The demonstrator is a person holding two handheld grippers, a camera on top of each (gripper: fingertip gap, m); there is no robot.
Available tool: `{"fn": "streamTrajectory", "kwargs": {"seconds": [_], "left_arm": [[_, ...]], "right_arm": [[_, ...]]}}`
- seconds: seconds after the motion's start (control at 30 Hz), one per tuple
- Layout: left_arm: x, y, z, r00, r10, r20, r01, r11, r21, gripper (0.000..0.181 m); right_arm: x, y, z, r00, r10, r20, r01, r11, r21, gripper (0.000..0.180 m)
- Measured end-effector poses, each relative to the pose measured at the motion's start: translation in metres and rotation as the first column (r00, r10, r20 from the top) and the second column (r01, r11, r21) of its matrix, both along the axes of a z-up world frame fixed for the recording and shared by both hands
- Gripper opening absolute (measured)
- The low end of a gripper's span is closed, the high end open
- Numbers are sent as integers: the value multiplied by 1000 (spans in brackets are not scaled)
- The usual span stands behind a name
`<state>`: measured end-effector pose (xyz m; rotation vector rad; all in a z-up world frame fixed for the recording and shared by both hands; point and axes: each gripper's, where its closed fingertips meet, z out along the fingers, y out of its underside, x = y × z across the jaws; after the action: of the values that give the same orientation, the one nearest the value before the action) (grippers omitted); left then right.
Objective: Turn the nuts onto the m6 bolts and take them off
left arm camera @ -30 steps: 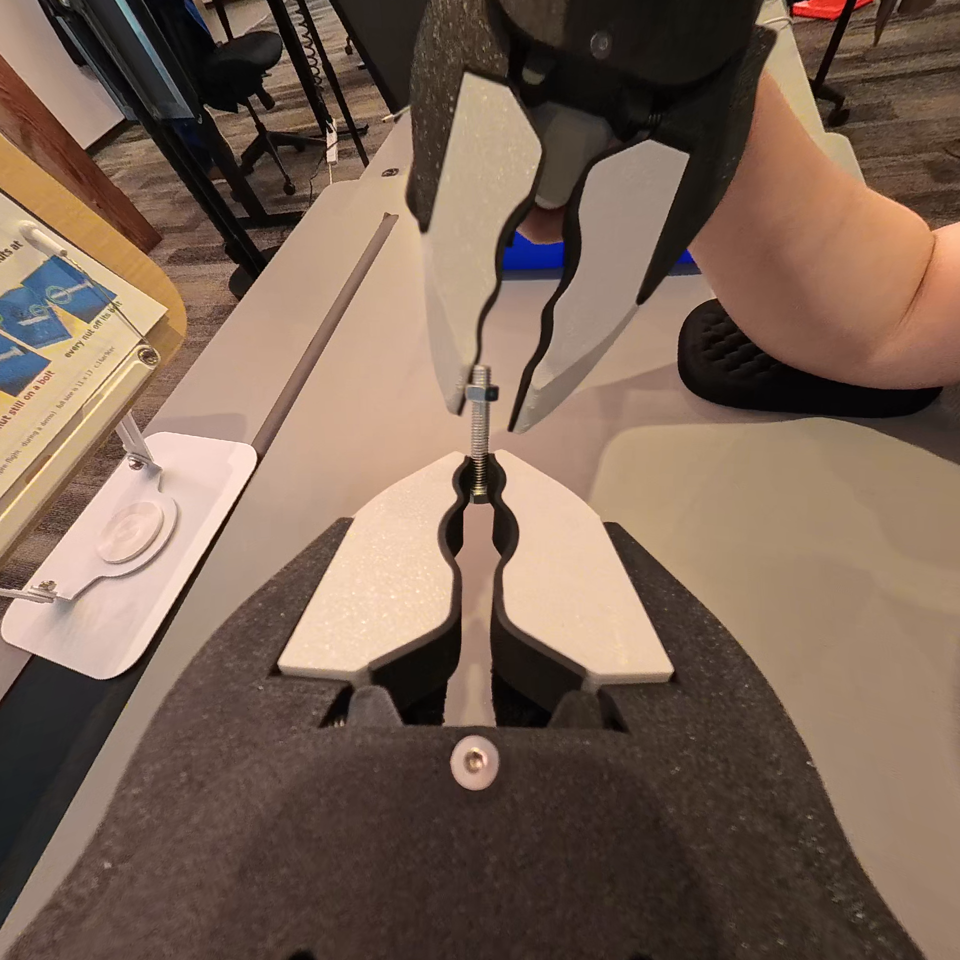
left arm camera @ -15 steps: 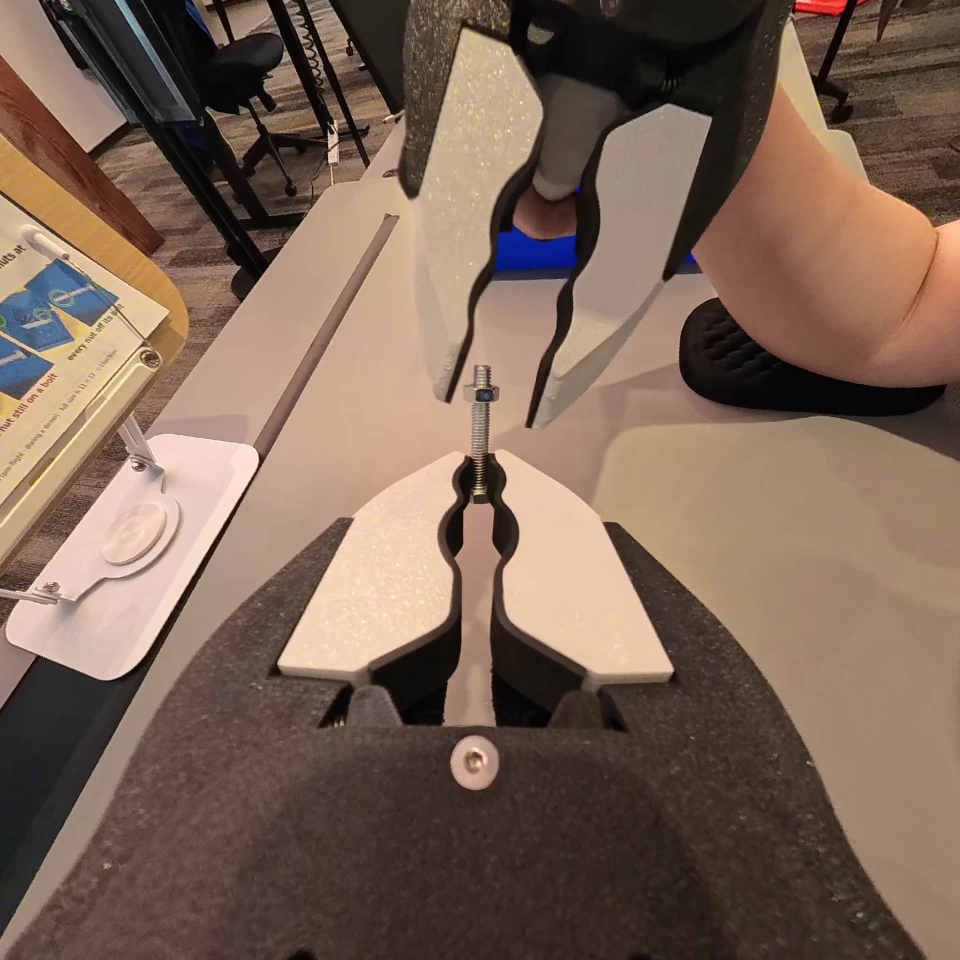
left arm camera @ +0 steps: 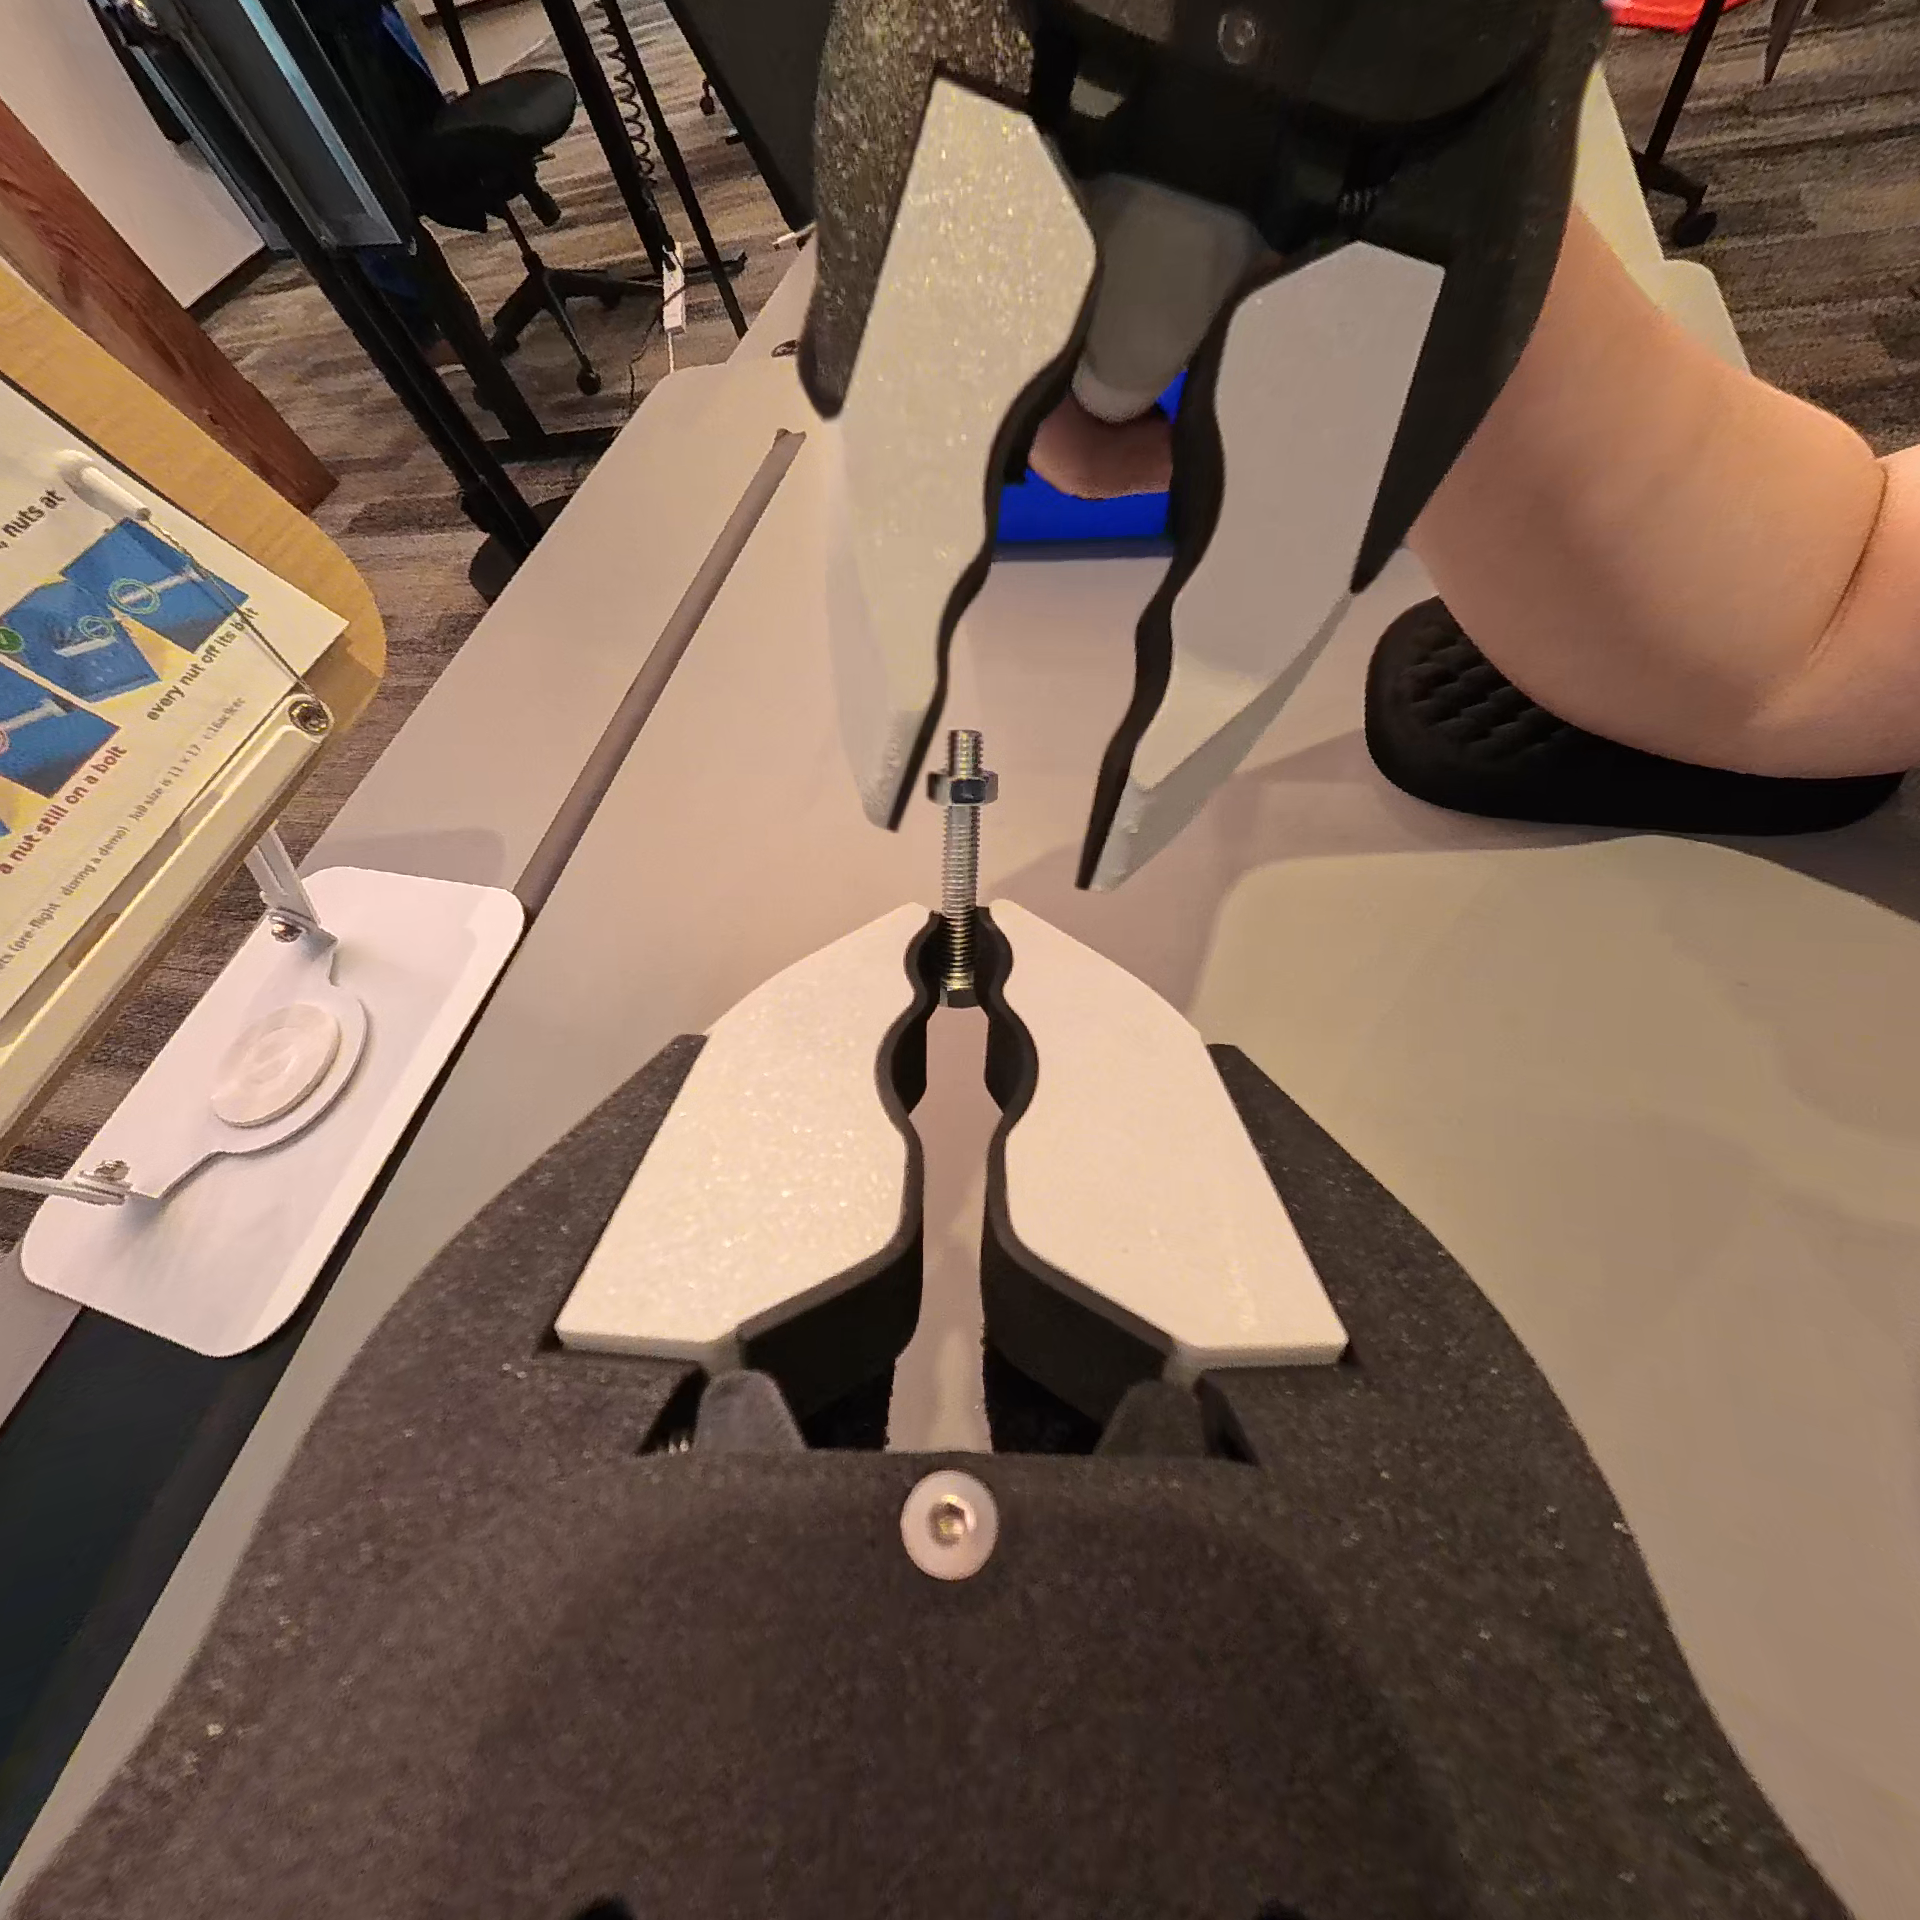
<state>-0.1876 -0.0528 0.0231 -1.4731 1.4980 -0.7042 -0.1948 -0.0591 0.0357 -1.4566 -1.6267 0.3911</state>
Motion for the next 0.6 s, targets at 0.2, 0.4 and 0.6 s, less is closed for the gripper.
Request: {"fn": "streamTrajectory", "kwargs": {"seconds": [0.2, 0.4, 0.6], "left_arm": [[-1, 1, 1, 1000, 6, 3, -6, 1000, 1, 5], [0, 1, 1, 1000, 5, 6, -5, 1000, 2, 5], [-3, 0, 6, 1000, 1, 30, -1, 1000, -7, 5]], "right_arm": [[6, 2, -4, 999, -20, 25, 21, 1000, -22, 25], [0, 2, 1, 1000, -12, -10, 12, 1000, -4, 30], [7, 2, -5, 1000, -19, 23, 20, 999, -36, 20]]}}
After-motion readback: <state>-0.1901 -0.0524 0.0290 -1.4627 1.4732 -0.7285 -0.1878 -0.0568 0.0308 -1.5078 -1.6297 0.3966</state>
